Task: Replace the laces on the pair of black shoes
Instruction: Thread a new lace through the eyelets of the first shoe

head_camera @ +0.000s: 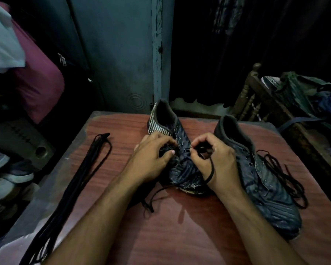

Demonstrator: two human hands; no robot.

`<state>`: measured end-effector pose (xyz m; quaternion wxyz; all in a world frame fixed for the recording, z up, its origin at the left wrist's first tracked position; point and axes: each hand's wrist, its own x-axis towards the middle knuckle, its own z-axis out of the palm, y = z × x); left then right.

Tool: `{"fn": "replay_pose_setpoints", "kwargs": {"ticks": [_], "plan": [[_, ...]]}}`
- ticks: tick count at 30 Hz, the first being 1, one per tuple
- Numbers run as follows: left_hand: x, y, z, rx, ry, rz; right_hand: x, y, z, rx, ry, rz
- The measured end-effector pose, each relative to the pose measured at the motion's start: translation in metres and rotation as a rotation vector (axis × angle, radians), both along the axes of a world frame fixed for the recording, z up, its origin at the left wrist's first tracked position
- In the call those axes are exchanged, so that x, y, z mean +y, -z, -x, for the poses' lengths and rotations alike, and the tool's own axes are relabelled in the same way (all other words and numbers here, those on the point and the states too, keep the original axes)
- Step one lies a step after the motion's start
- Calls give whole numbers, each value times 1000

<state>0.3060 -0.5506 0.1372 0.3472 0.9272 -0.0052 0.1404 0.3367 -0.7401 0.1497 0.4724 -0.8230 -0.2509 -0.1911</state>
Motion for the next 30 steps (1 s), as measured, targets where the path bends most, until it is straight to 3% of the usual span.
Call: {"fn": "replay_pose_setpoints", "kwargs": {"ticks": [19,30], "plan": [[-11,1,-3,-7,-50,15,2,3,-4,52,10,-17],[-16,-1,-2,-9,12,146,0,8,-6,107,6,-50]]}}
